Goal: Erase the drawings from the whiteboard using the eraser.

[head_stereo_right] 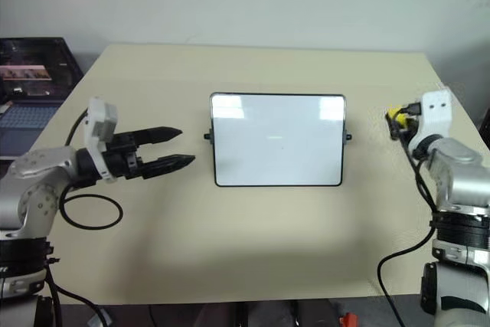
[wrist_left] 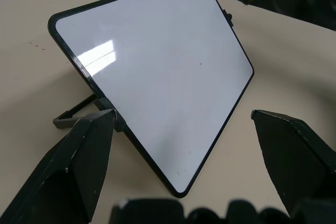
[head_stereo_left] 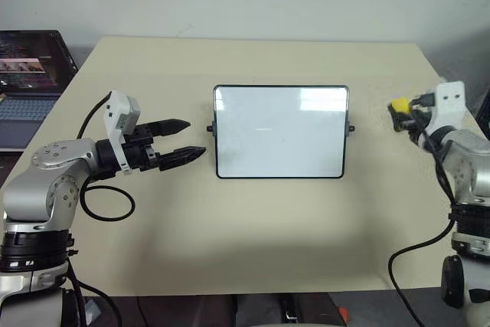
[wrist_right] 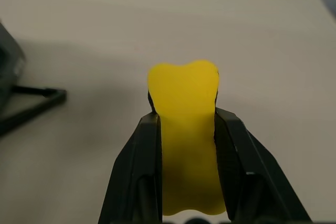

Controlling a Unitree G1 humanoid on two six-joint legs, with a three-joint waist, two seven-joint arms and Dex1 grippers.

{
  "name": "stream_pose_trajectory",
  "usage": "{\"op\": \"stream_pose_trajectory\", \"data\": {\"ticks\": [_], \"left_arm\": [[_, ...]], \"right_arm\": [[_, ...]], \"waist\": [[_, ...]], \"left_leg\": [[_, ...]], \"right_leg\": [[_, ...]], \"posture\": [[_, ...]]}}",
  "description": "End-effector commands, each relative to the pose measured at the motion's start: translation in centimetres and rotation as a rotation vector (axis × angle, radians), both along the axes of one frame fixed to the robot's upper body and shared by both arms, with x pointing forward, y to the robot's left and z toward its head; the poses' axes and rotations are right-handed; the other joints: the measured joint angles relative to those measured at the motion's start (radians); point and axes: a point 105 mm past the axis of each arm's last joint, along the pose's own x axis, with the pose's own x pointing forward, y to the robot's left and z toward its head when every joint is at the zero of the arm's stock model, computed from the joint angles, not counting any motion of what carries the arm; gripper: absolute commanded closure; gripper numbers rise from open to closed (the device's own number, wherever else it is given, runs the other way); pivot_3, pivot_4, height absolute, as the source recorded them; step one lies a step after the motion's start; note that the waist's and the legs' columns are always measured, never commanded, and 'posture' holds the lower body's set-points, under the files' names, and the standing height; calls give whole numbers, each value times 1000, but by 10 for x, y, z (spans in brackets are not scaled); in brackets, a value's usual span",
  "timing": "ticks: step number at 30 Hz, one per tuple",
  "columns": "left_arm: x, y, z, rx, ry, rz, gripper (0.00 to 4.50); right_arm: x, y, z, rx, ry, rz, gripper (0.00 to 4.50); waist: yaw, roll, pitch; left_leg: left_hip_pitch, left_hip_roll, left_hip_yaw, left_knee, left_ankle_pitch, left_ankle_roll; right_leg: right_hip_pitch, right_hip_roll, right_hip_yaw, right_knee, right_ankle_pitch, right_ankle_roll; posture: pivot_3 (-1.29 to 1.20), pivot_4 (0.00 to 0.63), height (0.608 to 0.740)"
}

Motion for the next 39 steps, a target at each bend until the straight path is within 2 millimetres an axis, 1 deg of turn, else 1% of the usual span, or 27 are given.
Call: {"op": "stream_pose_trajectory", "data": {"ticks": [1, 6, 8, 9, 11, 16, 17, 21, 24, 25, 26, 28, 32, 35, 39], "left_arm": [[-2, 1, 12, 16, -53, -5, 0], [-4, 2, 12, 20, -52, -2, 0], [-5, 3, 12, 21, -51, 0, 0], [-5, 3, 12, 20, -50, 1, 0], [-6, 3, 12, 20, -50, 2, 0], [-6, 3, 11, 20, -47, 6, 0], [-6, 3, 12, 20, -48, 7, 0], [-6, 5, 12, 21, -50, 13, 0], [-7, 7, 12, 21, -51, 22, 0], [-7, 7, 12, 20, -51, 24, 0], [-6, 8, 13, 18, -53, 28, 0], [-5, 9, 14, 14, -64, 44, 0], [0, 17, 21, 1, -126, 116, 0], [10, 35, 37, -31, -245, 265, 0], [19, 54, 48, -72, -340, 430, 0]], "right_arm": [[1, 6, -9, 21, 50, -23, 3496], [-2, 11, -19, 36, 104, -21, 3496], [-2, 10, -19, 37, 110, -27, 2780], [-1, 9, -19, 36, 110, -29, 2603], [-2, 8, -17, 35, 110, -29, 1945], [-3, 3, -9, 33, 107, -30, 155], [-4, 2, -6, 30, 102, -29, 67], [-4, -3, 19, 28, 35, -32, 67], [0, -6, 52, 23, -101, -23, 67], [2, -9, 60, 16, -146, -39, 67], [3, -11, 62, 9, -169, -57, 67], [6, -11, 59, -2, -192, -65, 67], [11, -1, 52, 40, -239, -39, 67], [13, 1, 43, 96, -285, -58, 67], [15, 2, 36, 141, -327, -66, 67]], "waist": [[0, 1, 1], [3, 2, 1], [3, 2, 1], [3, 2, 1], [3, 2, 1], [3, 2, 1], [3, 2, 1], [3, 2, 1], [2, 2, 1], [1, 2, 1], [2, 2, 1], [2, 1, 1], [3, 1, 1], [3, 1, 1], [4, 2, 1]], "left_leg": [[0, 0, 0, 0, 0, 0], [0, -1, 0, 0, 0, 0], [0, -1, 0, 0, 0, 0], [0, -1, 0, 0, 0, 0], [0, -1, 0, 0, 0, 0], [0, -1, 0, 0, 0, 0], [0, -1, 0, 0, 0, 0], [0, -1, 0, 0, 0, 0], [0, -1, 1, 0, 0, 0], [0, -1, 1, 0, 0, 0], [0, 0, 1, 0, 0, 0], [0, 0, 0, 0, 0, 0], [0, 0, 1, 1, 0, 0], [0, 0, 1, 1, 0, 0], [0, 0, 1, 1, 0, 0]], "right_leg": [[0, 0, 0, 0, 0, 0], [0, 0, 0, 0, 0, 0], [0, 0, 0, 0, 0, 0], [0, 0, 0, 0, 0, 0], [0, 0, 0, 0, 0, 0], [0, 0, 0, 1, 0, 0], [0, 0, 0, 1, 0, 0], [0, 0, 0, 1, 0, 0], [0, 0, 0, 1, 0, 0], [0, 0, 0, 1, 0, 0], [0, 0, 0, 1, 0, 0], [0, 1, 0, 1, 0, 0], [0, 0, 1, 1, 0, 0], [0, 0, 1, 1, 0, 0], [0, 0, 1, 2, 0, 0]], "posture": [[0, 150, 740], [0, 150, 740], [0, 150, 740], [0, 150, 740], [0, 150, 740], [0, 150, 740], [0, 150, 740], [0, 150, 740], [0, 150, 740], [0, 150, 740], [0, 150, 740], [0, 150, 740], [0, 150, 740], [0, 150, 740], [0, 150, 740]]}}
